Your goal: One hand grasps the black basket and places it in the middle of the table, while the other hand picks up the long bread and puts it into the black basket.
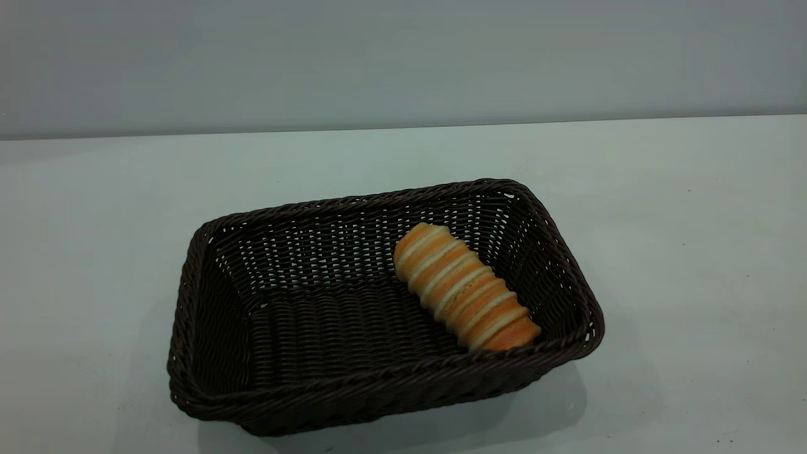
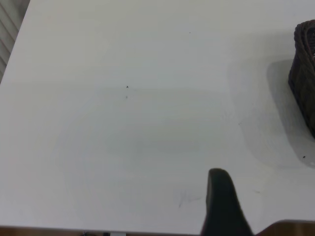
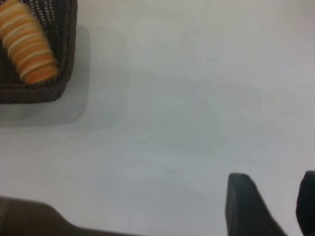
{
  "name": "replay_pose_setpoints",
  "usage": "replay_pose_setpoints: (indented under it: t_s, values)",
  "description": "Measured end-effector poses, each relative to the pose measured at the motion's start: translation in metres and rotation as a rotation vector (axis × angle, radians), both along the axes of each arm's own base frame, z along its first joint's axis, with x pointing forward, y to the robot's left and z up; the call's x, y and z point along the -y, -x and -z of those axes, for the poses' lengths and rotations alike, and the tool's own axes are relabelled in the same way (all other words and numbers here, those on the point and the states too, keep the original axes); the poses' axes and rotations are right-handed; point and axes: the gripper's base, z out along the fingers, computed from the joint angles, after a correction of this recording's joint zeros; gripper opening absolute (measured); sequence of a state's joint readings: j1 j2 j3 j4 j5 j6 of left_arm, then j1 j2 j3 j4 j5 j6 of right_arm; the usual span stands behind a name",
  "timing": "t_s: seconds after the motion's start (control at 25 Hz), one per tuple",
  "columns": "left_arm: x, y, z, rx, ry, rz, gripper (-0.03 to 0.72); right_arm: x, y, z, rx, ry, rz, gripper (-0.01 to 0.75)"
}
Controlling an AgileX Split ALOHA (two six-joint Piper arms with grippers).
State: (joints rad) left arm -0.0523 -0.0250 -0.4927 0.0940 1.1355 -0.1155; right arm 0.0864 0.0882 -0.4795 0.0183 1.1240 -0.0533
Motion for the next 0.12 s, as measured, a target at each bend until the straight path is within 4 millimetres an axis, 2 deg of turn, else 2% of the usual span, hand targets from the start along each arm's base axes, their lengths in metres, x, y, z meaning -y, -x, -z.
replay_pose_setpoints:
  t_s: [0.12]
  values:
    - [0.0, 0.0, 0.0, 0.0, 0.0, 0.0, 0.513, 0.0, 0.0, 0.0, 0.0, 0.0, 0.0, 0.237]
